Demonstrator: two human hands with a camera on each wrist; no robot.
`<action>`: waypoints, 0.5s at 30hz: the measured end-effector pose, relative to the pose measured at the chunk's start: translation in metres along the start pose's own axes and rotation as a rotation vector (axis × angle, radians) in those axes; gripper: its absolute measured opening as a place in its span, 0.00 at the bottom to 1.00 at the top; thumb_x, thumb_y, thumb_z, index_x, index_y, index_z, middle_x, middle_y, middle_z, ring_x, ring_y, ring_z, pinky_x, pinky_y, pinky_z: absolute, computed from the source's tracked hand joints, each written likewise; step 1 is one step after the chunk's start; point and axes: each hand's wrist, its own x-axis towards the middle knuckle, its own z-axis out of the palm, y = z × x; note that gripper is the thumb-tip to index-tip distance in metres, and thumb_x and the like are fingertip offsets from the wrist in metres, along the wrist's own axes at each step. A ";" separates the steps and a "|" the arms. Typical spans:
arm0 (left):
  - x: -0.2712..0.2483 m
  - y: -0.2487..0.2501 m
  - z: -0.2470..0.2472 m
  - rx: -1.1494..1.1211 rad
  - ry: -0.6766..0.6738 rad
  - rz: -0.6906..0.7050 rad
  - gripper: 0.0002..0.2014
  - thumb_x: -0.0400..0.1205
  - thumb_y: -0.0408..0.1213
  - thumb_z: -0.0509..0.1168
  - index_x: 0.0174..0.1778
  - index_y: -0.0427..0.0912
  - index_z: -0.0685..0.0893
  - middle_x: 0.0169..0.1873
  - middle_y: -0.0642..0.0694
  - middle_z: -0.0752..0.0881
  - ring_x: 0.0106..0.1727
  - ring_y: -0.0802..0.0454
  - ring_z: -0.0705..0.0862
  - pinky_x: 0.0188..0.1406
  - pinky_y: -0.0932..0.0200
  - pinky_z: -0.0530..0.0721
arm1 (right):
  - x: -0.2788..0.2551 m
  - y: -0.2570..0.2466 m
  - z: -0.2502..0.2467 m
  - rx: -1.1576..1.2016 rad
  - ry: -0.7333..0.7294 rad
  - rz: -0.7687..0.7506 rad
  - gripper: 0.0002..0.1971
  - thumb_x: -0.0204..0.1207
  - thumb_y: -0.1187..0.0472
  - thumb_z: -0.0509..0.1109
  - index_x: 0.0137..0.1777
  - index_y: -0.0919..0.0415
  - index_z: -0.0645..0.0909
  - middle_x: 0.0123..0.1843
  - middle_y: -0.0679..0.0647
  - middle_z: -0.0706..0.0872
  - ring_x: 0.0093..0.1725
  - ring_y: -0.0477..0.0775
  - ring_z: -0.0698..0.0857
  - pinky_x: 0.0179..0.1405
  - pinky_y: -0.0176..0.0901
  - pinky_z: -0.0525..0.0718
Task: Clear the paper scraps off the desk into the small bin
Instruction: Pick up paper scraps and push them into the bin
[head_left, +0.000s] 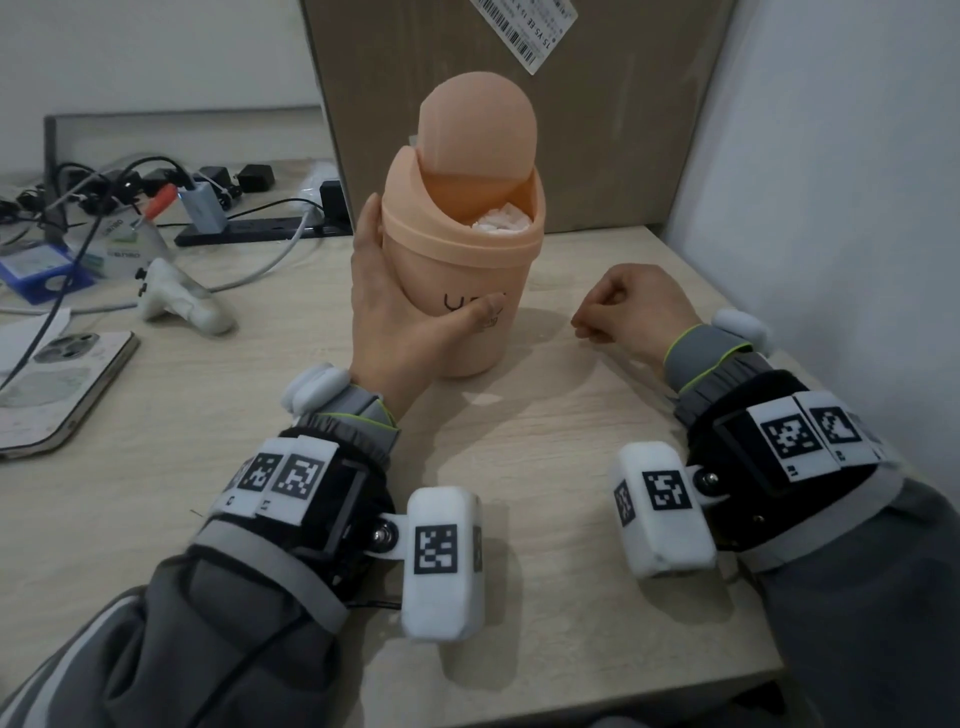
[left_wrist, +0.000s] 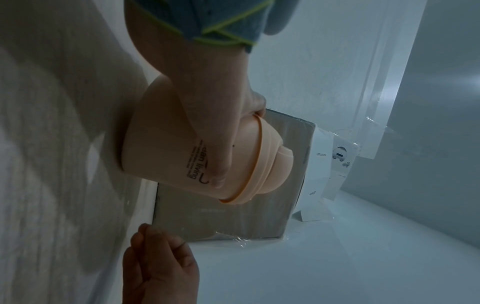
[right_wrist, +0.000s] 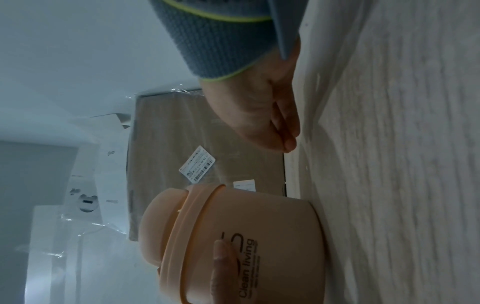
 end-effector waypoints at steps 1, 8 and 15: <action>0.000 -0.001 0.000 0.001 0.001 -0.002 0.65 0.59 0.58 0.86 0.87 0.58 0.52 0.83 0.50 0.70 0.84 0.49 0.73 0.83 0.40 0.75 | -0.001 0.000 0.001 0.028 -0.011 -0.006 0.10 0.69 0.75 0.70 0.31 0.63 0.78 0.36 0.65 0.89 0.36 0.58 0.89 0.44 0.51 0.90; 0.002 -0.006 0.001 -0.005 0.016 -0.013 0.65 0.59 0.58 0.87 0.87 0.58 0.52 0.84 0.50 0.70 0.84 0.49 0.72 0.83 0.39 0.75 | 0.006 0.000 0.016 -0.175 -0.027 -0.126 0.11 0.63 0.68 0.79 0.29 0.52 0.82 0.28 0.47 0.84 0.29 0.43 0.80 0.36 0.35 0.77; 0.001 -0.005 0.002 -0.001 0.017 -0.006 0.65 0.60 0.57 0.86 0.87 0.59 0.52 0.84 0.51 0.69 0.84 0.50 0.72 0.83 0.40 0.74 | 0.005 -0.003 0.021 -0.453 -0.044 -0.231 0.08 0.70 0.66 0.73 0.47 0.58 0.90 0.42 0.55 0.90 0.48 0.53 0.85 0.45 0.34 0.72</action>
